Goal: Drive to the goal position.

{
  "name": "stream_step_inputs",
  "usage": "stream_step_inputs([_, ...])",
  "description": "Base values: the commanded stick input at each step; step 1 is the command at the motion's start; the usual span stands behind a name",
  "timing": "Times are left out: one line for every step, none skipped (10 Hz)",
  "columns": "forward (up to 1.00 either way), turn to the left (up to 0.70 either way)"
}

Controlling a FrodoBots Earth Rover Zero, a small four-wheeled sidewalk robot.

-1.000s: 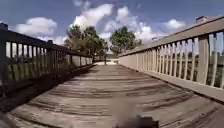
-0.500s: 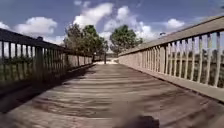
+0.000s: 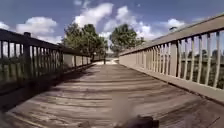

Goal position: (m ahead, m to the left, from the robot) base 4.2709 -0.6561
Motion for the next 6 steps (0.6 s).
stream_step_inputs([0.85,0.00])
stream_step_inputs([0.85,0.00])
stream_step_inputs([0.85,0.00])
stream_step_inputs([0.85,0.00])
stream_step_inputs([0.85,0.00])
stream_step_inputs([0.85,0.00])
